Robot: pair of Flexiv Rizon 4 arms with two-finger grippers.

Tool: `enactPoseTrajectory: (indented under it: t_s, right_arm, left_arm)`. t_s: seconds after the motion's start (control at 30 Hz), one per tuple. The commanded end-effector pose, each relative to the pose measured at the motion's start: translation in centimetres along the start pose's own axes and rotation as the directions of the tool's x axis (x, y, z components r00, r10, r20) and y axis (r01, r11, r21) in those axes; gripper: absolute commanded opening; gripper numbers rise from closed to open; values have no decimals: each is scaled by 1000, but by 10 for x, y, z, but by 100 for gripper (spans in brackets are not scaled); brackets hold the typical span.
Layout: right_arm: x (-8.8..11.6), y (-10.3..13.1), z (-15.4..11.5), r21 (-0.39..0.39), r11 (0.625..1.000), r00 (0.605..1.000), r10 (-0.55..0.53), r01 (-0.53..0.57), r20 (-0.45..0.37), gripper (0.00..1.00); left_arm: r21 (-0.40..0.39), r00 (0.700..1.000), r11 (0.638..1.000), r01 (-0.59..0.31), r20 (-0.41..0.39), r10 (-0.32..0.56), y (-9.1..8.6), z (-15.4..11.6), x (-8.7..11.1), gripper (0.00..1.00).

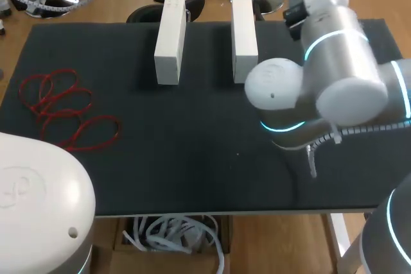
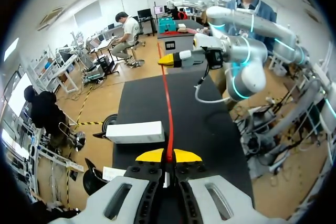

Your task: Grab the tape and strap the tape.

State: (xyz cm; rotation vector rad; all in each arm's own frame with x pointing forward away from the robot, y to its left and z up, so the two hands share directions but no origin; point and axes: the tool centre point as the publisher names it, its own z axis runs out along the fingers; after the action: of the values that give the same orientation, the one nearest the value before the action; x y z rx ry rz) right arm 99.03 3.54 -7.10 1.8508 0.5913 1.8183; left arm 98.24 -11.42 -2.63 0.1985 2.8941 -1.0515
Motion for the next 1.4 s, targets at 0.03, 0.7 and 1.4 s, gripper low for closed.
enactPoseTrajectory:
  t_s: [0.03, 0.7, 1.4]
  right_arm:
    - [8, -11, 2, -329, 391, 465, -866, 859, 185, 0]
    - [21, -15, 4, -280, 267, 301, -950, 922, 85, 0]
    - [34, -8, 24, -52, 15, 12, -997, 999, -74, 0]
  left_arm:
    - [-4, 1000, 1000, 1, -3, -1, -1, -1, 0, 0]
    - [-4, 1000, 1000, 1, -3, -1, -1, -1, 0, 0]
    - [-4, 1000, 1000, 1, -3, -1, -1, -1, 0, 0]
